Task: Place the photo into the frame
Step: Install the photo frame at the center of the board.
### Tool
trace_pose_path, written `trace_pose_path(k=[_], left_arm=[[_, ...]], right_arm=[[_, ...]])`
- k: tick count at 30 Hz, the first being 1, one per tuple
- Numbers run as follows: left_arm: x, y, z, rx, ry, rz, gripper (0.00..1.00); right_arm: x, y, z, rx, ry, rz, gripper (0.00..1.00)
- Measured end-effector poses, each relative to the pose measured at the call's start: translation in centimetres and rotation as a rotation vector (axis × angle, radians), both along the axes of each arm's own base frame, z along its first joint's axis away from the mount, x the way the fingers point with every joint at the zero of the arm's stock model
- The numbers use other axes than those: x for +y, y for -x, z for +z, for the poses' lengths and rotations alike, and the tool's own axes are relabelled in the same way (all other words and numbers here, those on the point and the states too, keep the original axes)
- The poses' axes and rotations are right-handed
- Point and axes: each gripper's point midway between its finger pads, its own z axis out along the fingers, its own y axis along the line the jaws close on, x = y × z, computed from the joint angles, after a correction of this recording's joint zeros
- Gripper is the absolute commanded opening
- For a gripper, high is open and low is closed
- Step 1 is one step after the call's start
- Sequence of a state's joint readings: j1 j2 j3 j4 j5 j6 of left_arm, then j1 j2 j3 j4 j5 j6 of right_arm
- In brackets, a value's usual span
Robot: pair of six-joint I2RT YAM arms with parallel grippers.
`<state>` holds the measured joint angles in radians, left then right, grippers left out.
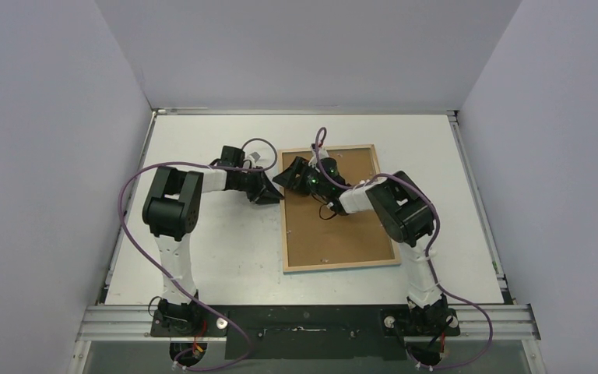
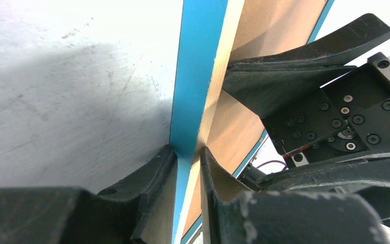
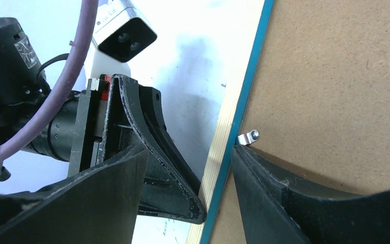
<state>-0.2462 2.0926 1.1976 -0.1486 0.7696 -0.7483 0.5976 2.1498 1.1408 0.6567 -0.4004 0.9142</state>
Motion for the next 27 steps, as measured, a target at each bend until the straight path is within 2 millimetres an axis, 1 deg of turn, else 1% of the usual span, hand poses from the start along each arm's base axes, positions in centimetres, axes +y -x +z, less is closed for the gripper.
trace_pose_path(k=[4,7,10,13,15,17,18,19,21,23,24,25,27], left_arm=[[0.2,-0.4,0.0,-0.012,0.010,0.015,0.11],[0.2,-0.5,0.0,-0.008,0.017,0.022,0.11],[0.2,-0.4,0.0,-0.004,0.028,0.027,0.12],[0.1,-0.3,0.1,-0.001,0.041,0.027,0.18],[0.2,-0.4,0.2,-0.001,0.045,0.030,0.24],[0.4,-0.5,0.3,-0.002,0.041,0.031,0.29],[0.4,-0.6,0.4,-0.002,0.037,0.028,0.31],[0.6,-0.8,0.5,-0.005,0.030,0.028,0.33],[1.1,-2.2,1.1,-0.041,-0.005,0.034,0.38],[1.7,-4.1,2.2,-0.095,-0.036,0.043,0.43],[1.9,-5.4,3.0,-0.133,-0.050,0.047,0.45],[2.0,-6.9,3.9,-0.183,-0.060,0.050,0.48],[2.2,-9.7,5.7,-0.280,-0.079,0.059,0.54]], right_arm=[[0.3,-0.4,0.2,-0.027,-0.040,-0.011,0.67],[0.3,-0.4,0.4,-0.036,-0.053,-0.021,0.69],[0.0,-0.5,0.7,-0.053,-0.075,-0.049,0.71],[-1.4,0.1,1.0,-0.030,-0.087,-0.084,0.71],[-2.9,0.4,1.6,-0.004,-0.076,-0.109,0.72],[-4.6,-0.1,3.0,0.000,-0.061,-0.142,0.72],[-5.7,-0.6,4.3,-0.008,-0.045,-0.165,0.72],[-6.5,-0.9,5.4,-0.021,-0.033,-0.179,0.72],[-8.3,-2.0,8.2,-0.049,0.013,-0.223,0.71],[-9.9,-3.5,10.7,-0.080,0.055,-0.267,0.70],[-10.5,-4.1,11.7,-0.090,0.074,-0.288,0.70],[-11.2,-4.5,12.3,-0.096,0.091,-0.307,0.69],[-12.3,-5.2,12.4,-0.091,0.126,-0.339,0.69]])
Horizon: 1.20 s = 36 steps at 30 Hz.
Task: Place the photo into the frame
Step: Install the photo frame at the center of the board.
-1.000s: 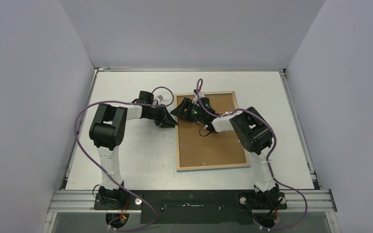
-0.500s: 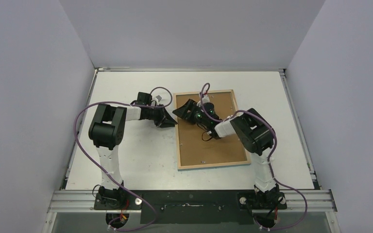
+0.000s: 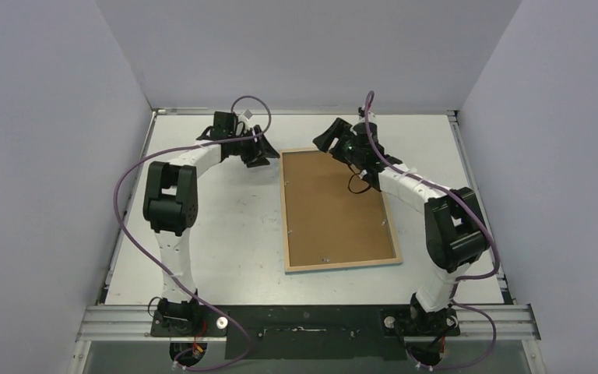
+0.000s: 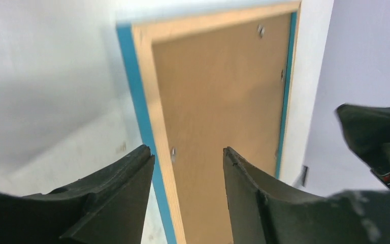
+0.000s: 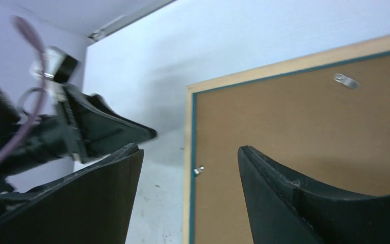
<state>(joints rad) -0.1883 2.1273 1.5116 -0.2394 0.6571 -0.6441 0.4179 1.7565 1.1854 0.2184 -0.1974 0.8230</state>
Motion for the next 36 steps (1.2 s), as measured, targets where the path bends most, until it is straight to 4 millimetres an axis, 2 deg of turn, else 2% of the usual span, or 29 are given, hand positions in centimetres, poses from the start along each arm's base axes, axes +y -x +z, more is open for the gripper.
trace_pose_path(k=[3,6,9,13,19,25,36], left_arm=[[0.0,-3.4,2.0,-0.118,-0.031,0.009,0.61],[-0.1,-5.9,2.7,-0.193,-0.054,0.012,0.62],[-0.6,-8.5,2.4,-0.247,-0.064,0.005,0.63],[-1.6,-10.2,0.5,-0.260,-0.063,-0.016,0.63],[-4.3,-10.7,-2.7,-0.252,-0.060,-0.071,0.62],[-5.8,-11.0,-2.1,-0.296,-0.040,-0.113,0.56],[-5.9,-10.7,-2.3,-0.326,-0.052,-0.153,0.47]], right_arm=[[-1.8,-0.4,-2.0,0.065,0.051,-0.044,0.69],[-3.0,-1.0,-4.4,0.128,0.092,-0.071,0.68],[-3.9,-2.1,-7.1,0.184,0.120,-0.090,0.68],[-4.8,-3.3,-10.1,0.243,0.136,-0.110,0.66],[-5.2,-5.3,-12.6,0.275,0.132,-0.118,0.64],[-5.0,-7.3,-12.6,0.246,0.112,-0.121,0.60],[-5.9,-8.1,-13.0,0.225,0.202,-0.138,0.56]])
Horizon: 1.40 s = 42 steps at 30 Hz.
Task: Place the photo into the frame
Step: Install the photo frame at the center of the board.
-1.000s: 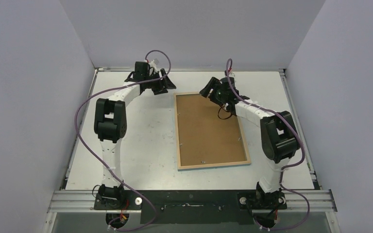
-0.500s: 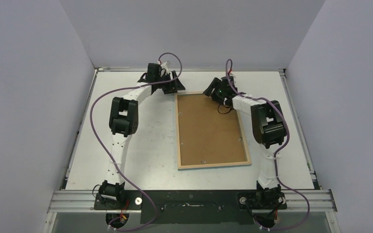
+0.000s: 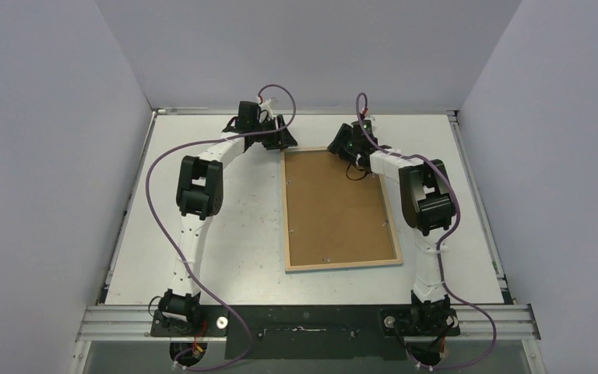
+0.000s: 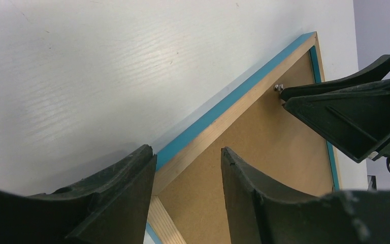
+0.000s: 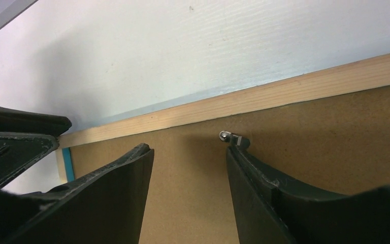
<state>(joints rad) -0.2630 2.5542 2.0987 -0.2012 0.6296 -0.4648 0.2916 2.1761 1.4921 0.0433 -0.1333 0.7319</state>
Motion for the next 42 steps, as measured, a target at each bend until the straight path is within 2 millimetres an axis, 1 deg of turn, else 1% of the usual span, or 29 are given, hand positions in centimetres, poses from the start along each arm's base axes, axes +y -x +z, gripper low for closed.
trace_pose_path(k=[6,13,16,25,29,34,36,39,42], left_arm=[[0.1,0.0,-0.1,-0.004,-0.010,-0.001,0.46],[0.1,0.0,-0.2,-0.007,-0.014,-0.005,0.46],[0.1,0.0,-0.2,-0.008,-0.014,-0.006,0.46],[0.2,0.0,-0.3,-0.008,-0.015,-0.006,0.45],[0.2,0.0,-0.3,-0.007,-0.015,-0.005,0.44],[0.6,-0.1,-0.6,0.006,-0.016,0.007,0.42],[0.8,-0.1,-1.1,0.019,-0.019,0.017,0.42],[1.2,-0.2,-1.4,0.036,-0.018,0.028,0.42],[1.3,-0.1,-1.5,0.043,-0.018,0.030,0.42]], right_arm=[[-1.1,-0.2,-0.2,-0.013,0.091,0.013,0.57],[-0.8,-1.4,-0.2,-0.041,0.120,0.052,0.57],[-0.8,-1.5,-0.2,-0.044,0.120,0.056,0.57],[-0.4,-1.5,0.0,-0.058,0.110,0.072,0.63],[-0.4,-1.6,0.0,-0.077,0.108,0.074,0.69],[-1.2,-0.4,0.4,-0.039,0.147,0.048,0.71],[-1.5,0.2,0.8,-0.018,0.166,0.039,0.70],[-1.2,0.8,1.3,-0.007,0.166,0.041,0.64],[-0.9,1.1,1.1,0.010,0.145,0.041,0.59]])
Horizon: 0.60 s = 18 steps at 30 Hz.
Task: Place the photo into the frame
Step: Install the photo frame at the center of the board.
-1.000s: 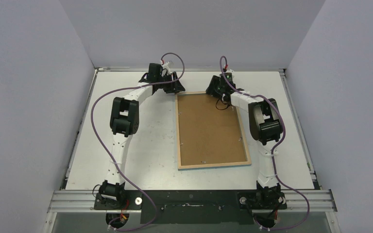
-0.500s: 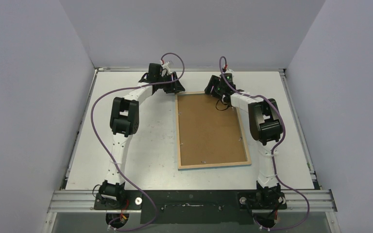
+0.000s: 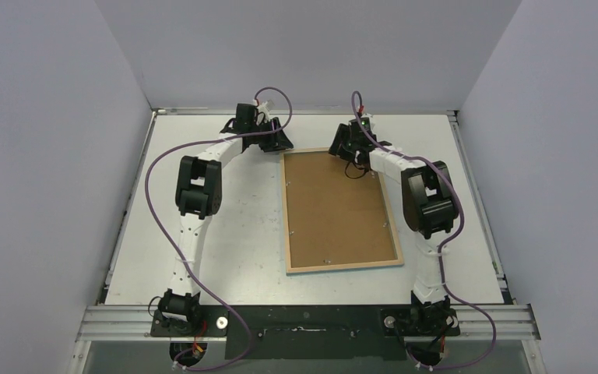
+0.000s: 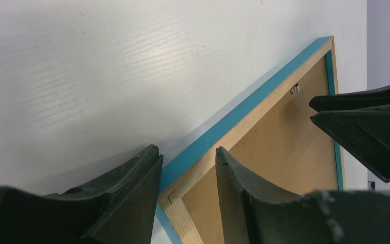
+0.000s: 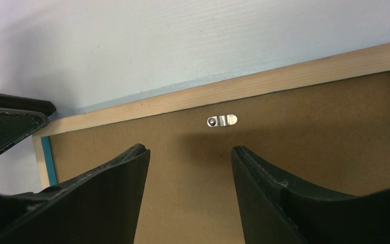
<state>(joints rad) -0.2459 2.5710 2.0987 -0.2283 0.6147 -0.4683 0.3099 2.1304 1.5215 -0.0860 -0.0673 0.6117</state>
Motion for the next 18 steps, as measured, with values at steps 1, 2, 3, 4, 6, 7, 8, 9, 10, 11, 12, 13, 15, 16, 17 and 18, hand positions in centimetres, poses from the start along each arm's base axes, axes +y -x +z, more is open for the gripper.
trace_pose_path(k=[1,2,3,4,6,7,8,9,10,11,12,13,15,16,17,18], left_arm=[[0.0,0.0,0.0,0.000,-0.001,0.000,0.42],[0.0,0.0,0.0,0.000,-0.001,0.000,0.42],[0.0,0.0,0.0,0.000,-0.001,0.000,0.42],[0.0,0.0,0.0,0.000,0.000,0.000,0.42],[0.0,0.0,0.0,0.000,0.000,0.000,0.42],[0.0,0.0,0.0,0.000,0.000,0.000,0.42],[0.0,0.0,0.0,0.000,0.000,0.000,0.42],[0.0,0.0,0.0,0.001,0.000,0.000,0.42],[0.0,0.0,0.0,0.001,0.000,0.000,0.42],[0.0,0.0,0.0,0.001,0.000,0.000,0.42],[0.0,0.0,0.0,0.002,0.000,0.000,0.42],[0.0,0.0,0.0,0.001,0.000,0.000,0.42],[0.0,0.0,0.0,0.003,0.001,0.001,0.42],[0.0,0.0,0.0,0.003,0.001,0.002,0.42],[0.0,0.0,0.0,0.003,0.001,0.002,0.42],[0.0,0.0,0.0,0.004,0.001,0.002,0.42]], right_arm=[[0.1,0.2,-0.2,0.009,-0.004,-0.001,0.59],[0.3,0.4,-0.2,0.017,-0.011,0.000,0.58],[0.4,0.5,-0.3,0.024,-0.017,0.000,0.58],[0.5,0.5,-0.4,0.026,-0.021,-0.002,0.58],[0.5,0.6,-0.6,0.031,-0.024,-0.002,0.58],[0.6,0.6,-0.8,0.035,-0.024,-0.002,0.58],[0.6,0.6,-1.0,0.040,-0.023,-0.002,0.58],[0.6,0.6,-1.3,0.046,-0.020,-0.003,0.57],[0.6,0.4,-1.3,0.046,-0.020,-0.003,0.57],[0.7,0.1,-1.3,0.041,-0.020,-0.004,0.57],[0.7,-0.2,-1.2,0.036,-0.020,-0.006,0.57],[0.8,-0.4,-1.4,0.036,-0.020,-0.007,0.57],[0.9,-0.9,-1.4,0.026,-0.022,-0.008,0.56],[1.0,-1.2,-1.3,0.018,-0.024,-0.008,0.56],[1.0,-1.4,-1.4,0.015,-0.023,-0.008,0.56],[1.0,-1.6,-1.4,0.011,-0.022,-0.010,0.56]])
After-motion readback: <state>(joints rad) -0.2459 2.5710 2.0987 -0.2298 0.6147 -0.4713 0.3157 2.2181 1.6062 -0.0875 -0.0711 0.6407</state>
